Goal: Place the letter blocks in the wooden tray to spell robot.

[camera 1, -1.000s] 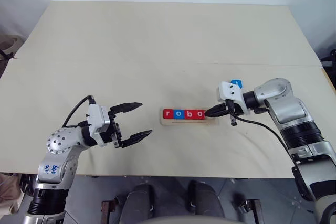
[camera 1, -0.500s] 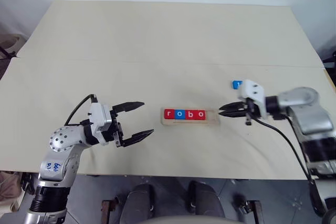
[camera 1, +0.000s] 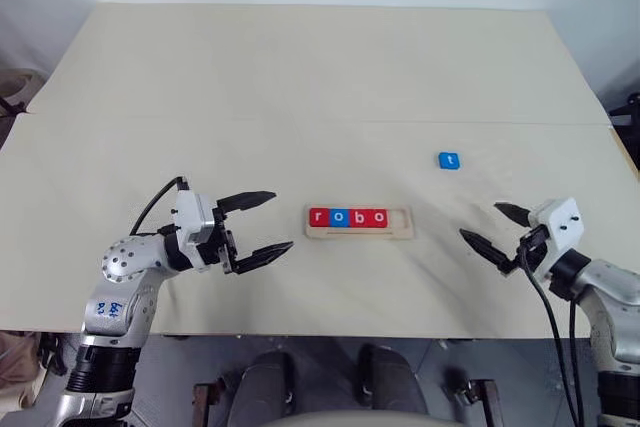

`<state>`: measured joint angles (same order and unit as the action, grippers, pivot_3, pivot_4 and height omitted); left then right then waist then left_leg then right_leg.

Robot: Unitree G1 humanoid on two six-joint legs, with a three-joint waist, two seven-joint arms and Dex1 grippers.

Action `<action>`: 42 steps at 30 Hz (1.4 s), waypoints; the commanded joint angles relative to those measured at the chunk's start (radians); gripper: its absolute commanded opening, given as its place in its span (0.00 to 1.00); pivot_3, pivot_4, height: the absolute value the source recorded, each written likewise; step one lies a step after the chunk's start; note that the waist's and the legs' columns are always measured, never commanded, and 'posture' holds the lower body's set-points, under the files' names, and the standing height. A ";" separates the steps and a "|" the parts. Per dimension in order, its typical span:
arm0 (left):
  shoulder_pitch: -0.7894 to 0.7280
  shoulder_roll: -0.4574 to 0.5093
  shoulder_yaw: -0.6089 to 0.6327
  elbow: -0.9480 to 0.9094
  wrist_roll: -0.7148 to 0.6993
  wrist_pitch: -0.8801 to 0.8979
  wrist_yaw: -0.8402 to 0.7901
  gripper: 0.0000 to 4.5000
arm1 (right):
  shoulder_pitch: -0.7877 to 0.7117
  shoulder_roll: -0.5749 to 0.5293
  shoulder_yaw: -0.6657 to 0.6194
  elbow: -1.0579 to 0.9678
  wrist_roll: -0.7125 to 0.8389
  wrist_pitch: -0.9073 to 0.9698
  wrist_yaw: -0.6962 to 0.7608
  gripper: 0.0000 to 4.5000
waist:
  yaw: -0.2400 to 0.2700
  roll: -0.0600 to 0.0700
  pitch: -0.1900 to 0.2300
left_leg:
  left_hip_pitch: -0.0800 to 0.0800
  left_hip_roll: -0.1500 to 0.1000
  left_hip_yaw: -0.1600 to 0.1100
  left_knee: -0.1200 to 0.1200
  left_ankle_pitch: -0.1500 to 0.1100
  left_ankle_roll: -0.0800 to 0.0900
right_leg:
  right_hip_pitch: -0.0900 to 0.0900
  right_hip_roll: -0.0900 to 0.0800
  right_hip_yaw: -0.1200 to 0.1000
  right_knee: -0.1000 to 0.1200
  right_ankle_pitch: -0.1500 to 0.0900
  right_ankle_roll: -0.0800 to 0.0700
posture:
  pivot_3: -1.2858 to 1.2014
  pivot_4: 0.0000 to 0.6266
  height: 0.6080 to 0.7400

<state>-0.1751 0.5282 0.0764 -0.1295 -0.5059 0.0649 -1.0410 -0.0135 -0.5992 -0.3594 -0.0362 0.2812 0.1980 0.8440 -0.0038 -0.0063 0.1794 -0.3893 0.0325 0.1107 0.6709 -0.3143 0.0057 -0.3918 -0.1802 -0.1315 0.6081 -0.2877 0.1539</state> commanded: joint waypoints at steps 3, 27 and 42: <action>-0.012 0.002 0.008 0.000 -0.007 -0.009 -0.010 1.00 | -0.133 0.009 0.017 -0.044 0.054 0.127 -0.105 1.00 | -0.004 0.000 0.000 | 0.001 0.000 0.000 0.000 0.000 0.000 | 0.000 0.000 0.001 0.000 0.000 0.000 | 0.52 0.24 1.00; 0.049 -0.007 0.015 -0.087 -0.008 -0.003 0.057 1.00 | -0.780 0.071 0.223 0.491 -0.081 0.587 -0.410 0.56 | -0.014 0.001 0.000 | -0.002 0.000 0.000 -0.001 0.000 0.000 | -0.002 0.000 0.000 0.000 0.000 0.000 | 0.52 0.24 1.00; -0.056 -0.019 -0.027 0.038 -0.006 -0.017 -0.030 1.00 | -0.425 -0.004 0.097 -0.265 0.099 1.035 -0.405 0.34 | -0.014 0.001 0.000 | -0.002 0.000 0.000 -0.003 0.000 0.000 | -0.002 0.000 -0.001 -0.001 0.000 0.000 | 0.52 0.24 1.00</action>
<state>-0.2203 0.5104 0.0488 -0.0940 -0.5025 0.0635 -1.0498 -0.4608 -0.5855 -0.2280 -0.1818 0.3447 1.1751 0.4346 -0.0181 -0.0057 0.1790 -0.3913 0.0326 0.1106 0.6677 -0.3142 0.0057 -0.3939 -0.1802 -0.1322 0.6063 -0.2878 0.1538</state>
